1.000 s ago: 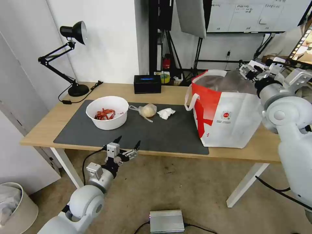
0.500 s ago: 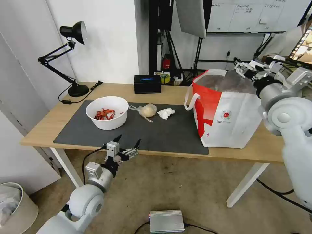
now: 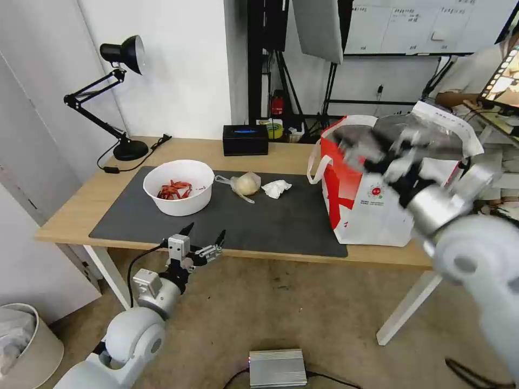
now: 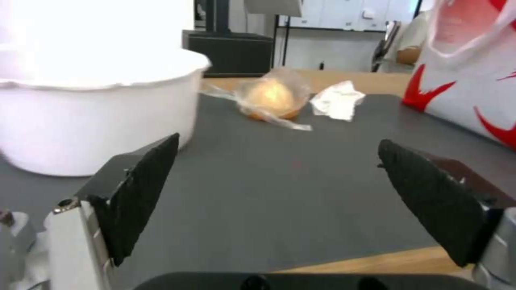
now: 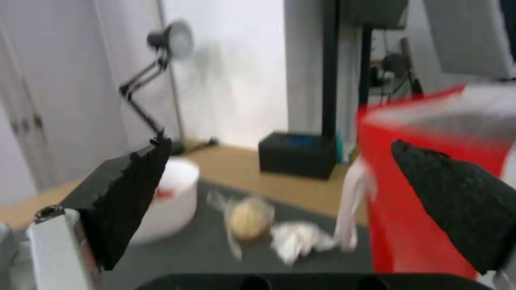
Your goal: Pick up the trash from the table and place it into the takeout bag.
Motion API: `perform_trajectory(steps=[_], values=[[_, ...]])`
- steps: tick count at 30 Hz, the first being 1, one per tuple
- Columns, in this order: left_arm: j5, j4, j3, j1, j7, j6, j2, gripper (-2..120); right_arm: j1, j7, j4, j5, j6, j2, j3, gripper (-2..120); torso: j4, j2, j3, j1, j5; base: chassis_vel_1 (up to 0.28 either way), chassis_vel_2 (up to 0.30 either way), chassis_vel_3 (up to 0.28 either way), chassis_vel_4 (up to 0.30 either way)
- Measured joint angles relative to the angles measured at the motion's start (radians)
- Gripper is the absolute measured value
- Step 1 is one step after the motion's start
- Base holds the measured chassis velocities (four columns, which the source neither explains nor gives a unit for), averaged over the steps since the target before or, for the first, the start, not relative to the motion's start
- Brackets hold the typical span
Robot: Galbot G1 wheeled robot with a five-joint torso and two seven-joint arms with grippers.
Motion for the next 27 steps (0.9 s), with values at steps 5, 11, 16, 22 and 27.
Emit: perform_trajectory(steps=[5, 11, 16, 22, 27], values=[[-0.001, 0.01, -0.03, 0.022, 0.02, -0.015, 0.006, 100, -0.159, -0.097, -0.061, -0.157, 0.188, 0.011, -0.008, 100, -0.0002, 0.0, 0.0, 0.0, 0.0001, 0.0, 0.0, 0.0, 0.0], [0.003, 0.018, -0.044, 0.046, 0.033, -0.03, 0.008, 100, -0.246, -0.106, -0.108, -0.251, 0.272, 0.039, -0.015, 100, 0.0, 0.0, 0.0, 0.0, -0.0002, 0.0, 0.0, 0.0, 0.0], [0.027, 0.021, -0.064, 0.068, 0.049, -0.029, 0.014, 100, -0.327, -0.102, -0.151, -0.309, 0.337, 0.071, -0.028, 100, 0.0, 0.0, 0.0, 0.0, -0.0001, 0.0, 0.0, 0.0, 0.0], [0.057, 0.032, -0.086, 0.095, 0.057, -0.022, 0.014, 100, -0.402, -0.078, -0.175, -0.337, 0.404, 0.119, -0.04, 100, 0.0, 0.0, 0.0, 0.0, -0.0001, 0.0, 0.0, 0.0, 0.0], [0.057, 0.023, -0.095, 0.101, 0.056, 0.004, 0.017, 100, -0.426, -0.048, -0.18, -0.361, 0.416, 0.131, -0.04, 100, -0.0001, 0.0, 0.0, 0.0, -0.0001, 0.0, 0.0, 0.0, 0.0]])
